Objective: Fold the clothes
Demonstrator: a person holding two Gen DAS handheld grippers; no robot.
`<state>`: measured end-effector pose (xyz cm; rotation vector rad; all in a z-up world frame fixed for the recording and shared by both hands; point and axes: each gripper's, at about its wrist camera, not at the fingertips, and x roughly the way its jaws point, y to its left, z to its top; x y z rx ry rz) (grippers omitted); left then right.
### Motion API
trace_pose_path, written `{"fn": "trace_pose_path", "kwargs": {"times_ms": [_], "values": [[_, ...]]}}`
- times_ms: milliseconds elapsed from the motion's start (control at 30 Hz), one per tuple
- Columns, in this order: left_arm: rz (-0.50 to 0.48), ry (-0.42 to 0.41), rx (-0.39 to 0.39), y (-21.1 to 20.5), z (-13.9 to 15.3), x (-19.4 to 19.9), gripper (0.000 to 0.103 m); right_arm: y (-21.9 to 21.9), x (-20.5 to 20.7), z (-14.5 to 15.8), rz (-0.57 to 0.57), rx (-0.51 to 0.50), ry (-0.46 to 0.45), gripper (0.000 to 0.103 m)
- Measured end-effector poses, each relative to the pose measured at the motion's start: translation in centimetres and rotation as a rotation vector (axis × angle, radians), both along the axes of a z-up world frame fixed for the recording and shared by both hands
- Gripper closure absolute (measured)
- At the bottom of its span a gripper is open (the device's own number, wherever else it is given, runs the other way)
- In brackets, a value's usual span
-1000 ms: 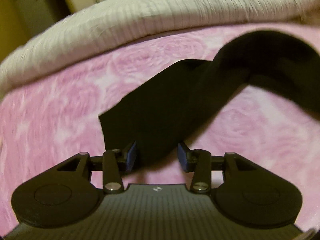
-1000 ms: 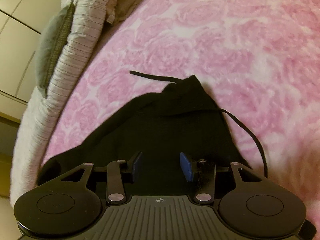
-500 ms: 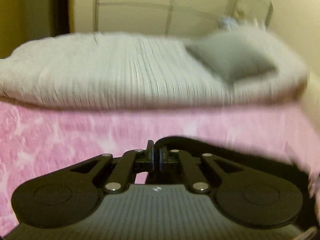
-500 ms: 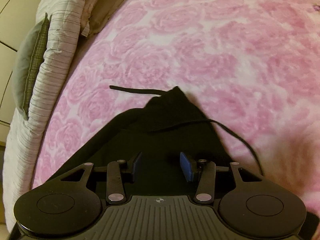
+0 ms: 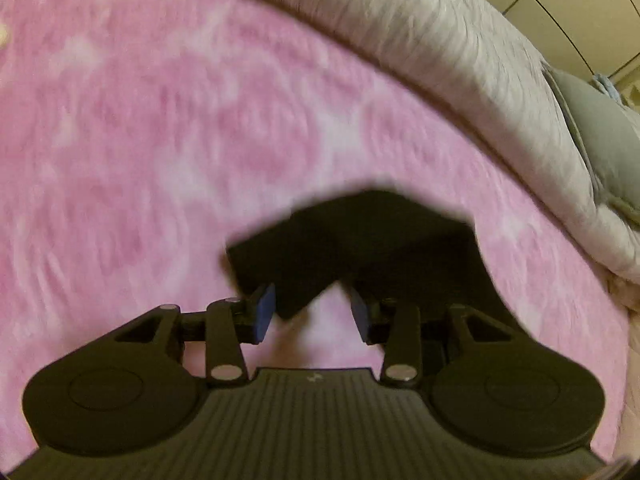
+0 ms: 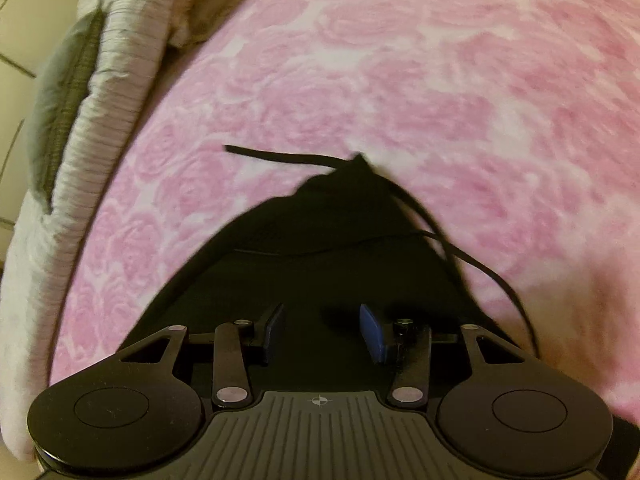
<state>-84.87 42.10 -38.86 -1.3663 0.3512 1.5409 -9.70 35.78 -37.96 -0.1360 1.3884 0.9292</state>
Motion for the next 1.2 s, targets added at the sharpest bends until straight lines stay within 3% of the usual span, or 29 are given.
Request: {"fn": "trace_pose_path", "kwargs": {"times_ms": [67,233,333,367,433,600,733,800,867,900,933,1000,1133,1200], "values": [[0.008,0.003,0.001,-0.7,-1.0,0.6,0.067,-0.6,0.0,-0.5,-0.026,-0.026,0.012,0.057],[-0.022,0.220,0.035,-0.1,-0.8,1.1,0.065,-0.6,-0.8,-1.2,-0.001,-0.054,0.008,0.057],[-0.055,0.198,0.051,0.8,0.5,0.1,0.059,-0.4,-1.4,-1.5,0.018,-0.061,-0.004,0.057],[-0.066,0.190,0.056,1.0,0.9,-0.3,0.062,-0.3,-1.5,-1.7,0.019,-0.064,-0.010,0.057],[-0.087,0.175,0.067,1.6,1.7,-1.0,0.096,-0.3,-1.6,-1.8,0.014,-0.068,-0.017,0.057],[-0.141,0.138,0.093,3.0,3.7,-2.6,0.097,-0.1,-1.8,-1.2,0.028,-0.068,-0.028,0.057],[-0.188,0.272,0.086,5.1,9.1,-5.8,0.094,0.2,-1.8,-0.9,0.023,-0.067,-0.036,0.057],[-0.187,0.372,0.027,6.2,9.5,-7.0,0.085,0.4,-1.9,-1.1,0.017,-0.066,-0.033,0.057],[-0.155,0.512,-0.032,6.3,8.5,-7.1,0.084,0.4,-2.3,-1.2,0.019,-0.064,-0.030,0.057],[-0.135,0.517,-0.059,6.0,7.6,-7.1,0.076,0.5,-2.5,-1.3,0.023,-0.063,-0.028,0.057],[-0.114,0.479,-0.085,5.5,6.4,-7.1,0.075,0.5,-2.7,-1.3,0.027,-0.062,-0.026,0.057],[-0.053,0.307,-0.083,3.6,3.9,-7.0,0.075,0.4,-3.2,-1.4,0.039,-0.060,-0.023,0.057],[0.074,0.009,0.008,1.1,-0.7,-4.9,0.074,-0.1,-3.3,-1.1,0.071,-0.059,-0.051,0.057],[0.123,-0.050,0.057,1.5,-2.1,-3.6,0.072,-0.5,-3.0,-1.0,0.062,-0.063,-0.058,0.057]]}}
